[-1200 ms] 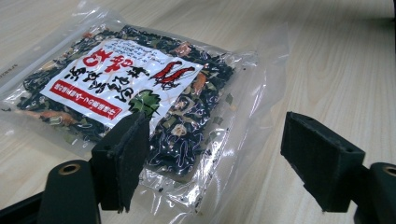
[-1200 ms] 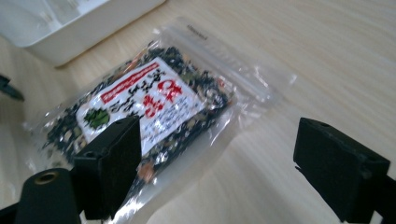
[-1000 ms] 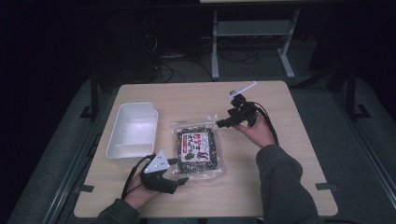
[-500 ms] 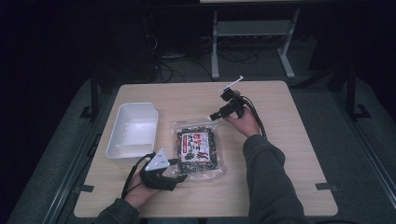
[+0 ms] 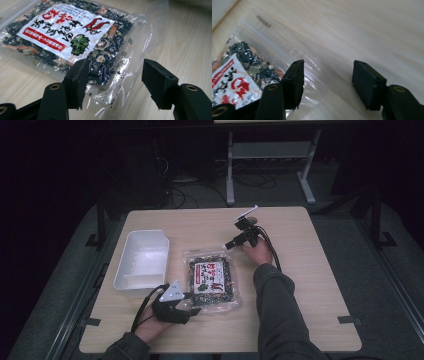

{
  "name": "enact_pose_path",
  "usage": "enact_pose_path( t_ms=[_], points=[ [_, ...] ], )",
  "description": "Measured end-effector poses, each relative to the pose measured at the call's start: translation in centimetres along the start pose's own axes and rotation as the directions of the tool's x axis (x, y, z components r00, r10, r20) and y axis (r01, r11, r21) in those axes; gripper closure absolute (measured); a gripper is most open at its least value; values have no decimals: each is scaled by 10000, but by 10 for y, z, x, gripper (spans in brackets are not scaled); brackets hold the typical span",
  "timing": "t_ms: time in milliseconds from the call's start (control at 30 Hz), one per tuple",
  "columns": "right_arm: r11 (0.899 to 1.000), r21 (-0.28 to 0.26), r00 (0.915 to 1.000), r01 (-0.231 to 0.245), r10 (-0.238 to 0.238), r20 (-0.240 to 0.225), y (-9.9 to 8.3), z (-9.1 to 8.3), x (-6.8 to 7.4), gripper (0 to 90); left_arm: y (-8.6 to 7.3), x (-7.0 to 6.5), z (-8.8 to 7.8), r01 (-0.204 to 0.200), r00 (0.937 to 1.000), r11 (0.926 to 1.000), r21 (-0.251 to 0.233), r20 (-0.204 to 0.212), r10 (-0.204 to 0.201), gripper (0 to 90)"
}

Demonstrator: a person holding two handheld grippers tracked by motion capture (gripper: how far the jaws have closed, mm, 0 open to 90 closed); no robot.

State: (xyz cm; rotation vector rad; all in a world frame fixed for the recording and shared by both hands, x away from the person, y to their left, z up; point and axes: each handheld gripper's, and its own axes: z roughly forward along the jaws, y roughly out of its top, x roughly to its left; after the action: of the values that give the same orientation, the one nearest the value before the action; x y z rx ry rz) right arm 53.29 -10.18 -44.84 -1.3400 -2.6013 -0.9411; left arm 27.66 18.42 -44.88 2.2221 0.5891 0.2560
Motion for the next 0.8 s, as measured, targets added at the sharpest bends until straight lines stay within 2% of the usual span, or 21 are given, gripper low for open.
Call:
enact_pose_path(
  t_ms=[67,200,300,333,367,400,433,467,500,567,733,800],
  points=[
    [9999,114,9996,-13,16,-298,2,3,0,498,0,-1,1,-61,10000,9999,128,-21,61,386],
    [9999,75,9993,145,-142,-352,3,7,2,561,0,-1,3,-51,10000,9995,303,17,50,386],
    [9998,142,9993,140,-135,-354,3,9,2,656,-1,-1,5,-119,9999,9990,434,44,117,384],
    [9998,138,9990,167,-161,-411,2,9,0,718,-1,-1,6,-120,9999,9988,475,54,117,384],
    [9998,138,9990,167,-161,-411,2,9,0,718,-1,-1,6,-120,9999,9988,475,54,117,384],
    [9999,74,9982,128,-123,-586,2,8,-1,791,-1,-1,6,-115,9999,9987,495,48,113,384],
    [9999,74,9982,128,-123,-586,2,8,-1,791,-1,-1,7,-109,9999,9986,508,52,107,384],
    [9998,-4,9969,194,-194,-757,2,5,-1,861,-1,-1,7,-98,9999,9986,511,79,95,382],
    [9998,-4,9969,194,-194,-757,2,5,-1,861,-1,-1,7,-98,9999,9986,511,79,95,381],
    [9993,-222,9938,307,-329,-1063,2,-3,0,891,-1,0,7,-5,9999,9988,496,167,-3,378],
    [9984,-200,9911,535,-556,-1208,-1,-14,2,894,0,0,5,17,9998,9995,310,213,-24,368],
    [9967,-594,9874,562,-643,-1448,-5,-26,2,895,0,0,4,58,9998,9999,116,197,-60,351]
  ],
)
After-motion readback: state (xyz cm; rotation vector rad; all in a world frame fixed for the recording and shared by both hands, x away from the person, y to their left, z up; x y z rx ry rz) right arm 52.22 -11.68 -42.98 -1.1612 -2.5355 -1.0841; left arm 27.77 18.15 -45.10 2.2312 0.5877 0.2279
